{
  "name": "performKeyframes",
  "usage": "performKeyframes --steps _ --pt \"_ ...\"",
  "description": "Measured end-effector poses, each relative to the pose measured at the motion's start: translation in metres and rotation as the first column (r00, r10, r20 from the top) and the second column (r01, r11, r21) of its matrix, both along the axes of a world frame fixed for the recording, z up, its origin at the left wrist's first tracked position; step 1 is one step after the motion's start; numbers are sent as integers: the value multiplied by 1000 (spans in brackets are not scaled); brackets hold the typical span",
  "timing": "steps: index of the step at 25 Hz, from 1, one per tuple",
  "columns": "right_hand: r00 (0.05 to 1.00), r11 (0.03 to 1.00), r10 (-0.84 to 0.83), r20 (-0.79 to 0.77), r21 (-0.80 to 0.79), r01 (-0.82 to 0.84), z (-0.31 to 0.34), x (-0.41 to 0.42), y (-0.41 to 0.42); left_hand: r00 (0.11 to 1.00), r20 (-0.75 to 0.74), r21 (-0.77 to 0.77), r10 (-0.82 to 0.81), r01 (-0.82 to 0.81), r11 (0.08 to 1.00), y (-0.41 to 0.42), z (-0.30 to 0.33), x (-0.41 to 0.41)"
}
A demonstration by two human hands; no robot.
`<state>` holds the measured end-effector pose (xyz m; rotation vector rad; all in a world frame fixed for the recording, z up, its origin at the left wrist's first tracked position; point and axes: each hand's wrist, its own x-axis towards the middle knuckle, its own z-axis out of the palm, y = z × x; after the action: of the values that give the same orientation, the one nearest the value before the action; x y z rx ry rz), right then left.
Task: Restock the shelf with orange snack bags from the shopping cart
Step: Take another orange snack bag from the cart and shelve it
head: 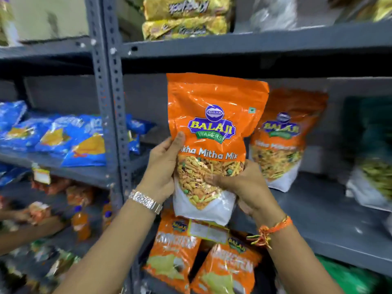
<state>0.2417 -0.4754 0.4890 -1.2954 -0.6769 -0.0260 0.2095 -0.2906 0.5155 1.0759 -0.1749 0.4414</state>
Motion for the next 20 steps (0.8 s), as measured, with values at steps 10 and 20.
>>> performKeyframes --steps 10,20 --pt "976 976 -216 33 -21 216 0 68 -62 996 41 106 -81 77 991 -56 0 79" --pt "949 945 -313 -36 -113 308 -8 64 -67 996 -11 111 -94 94 989 -60 -15 91"
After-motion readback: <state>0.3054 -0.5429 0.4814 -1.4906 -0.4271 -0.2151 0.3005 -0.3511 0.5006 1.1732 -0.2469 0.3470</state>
